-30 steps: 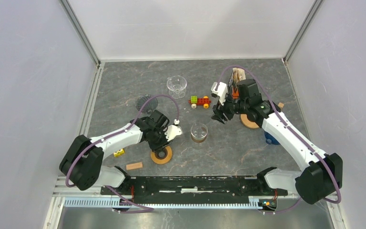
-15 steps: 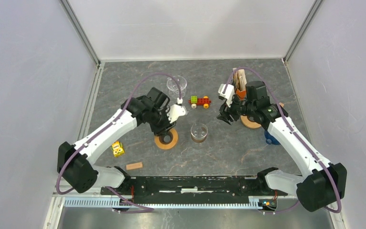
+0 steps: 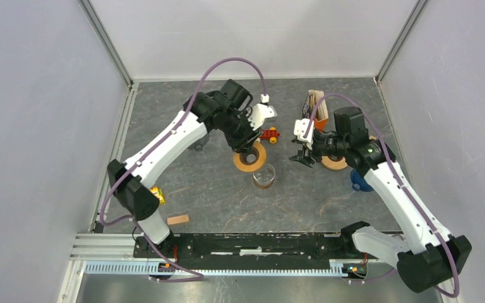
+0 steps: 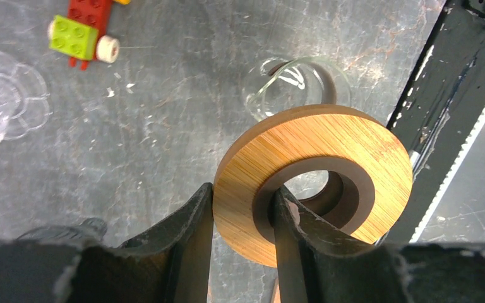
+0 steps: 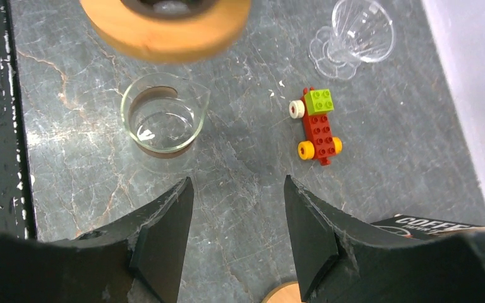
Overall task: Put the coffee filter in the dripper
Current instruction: Pick up the dripper holder from the center of the board, then place the dripper holder onto the coffee server.
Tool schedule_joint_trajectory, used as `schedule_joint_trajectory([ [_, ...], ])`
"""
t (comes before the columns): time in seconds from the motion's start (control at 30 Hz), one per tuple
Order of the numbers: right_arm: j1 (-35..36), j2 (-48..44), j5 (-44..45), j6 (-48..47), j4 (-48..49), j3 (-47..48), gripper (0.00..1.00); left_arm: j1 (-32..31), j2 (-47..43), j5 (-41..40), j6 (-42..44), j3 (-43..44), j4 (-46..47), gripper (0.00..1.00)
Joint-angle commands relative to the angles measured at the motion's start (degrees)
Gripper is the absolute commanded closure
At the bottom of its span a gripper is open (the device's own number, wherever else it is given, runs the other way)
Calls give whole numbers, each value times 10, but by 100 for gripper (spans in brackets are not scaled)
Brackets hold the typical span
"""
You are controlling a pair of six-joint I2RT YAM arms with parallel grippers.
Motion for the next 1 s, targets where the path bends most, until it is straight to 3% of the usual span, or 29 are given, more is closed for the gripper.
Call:
schedule_joint_trajectory([
  [0.0,0,-42,-34,-60,-49,22,39,-32,50,-3,-48,57,-31,82],
  [0.53,0,-130,-14,-79,-50,-75,40,-88,144,-75,-114,97,-33,82],
  [0.77,0,-134,-15,-77,-49,-85,40,-108,140,-133,-116,62,1,80],
  [0.97,0,-134,-17,-72,-45,-92,40,-111,138,-132,-118,51,15,76],
])
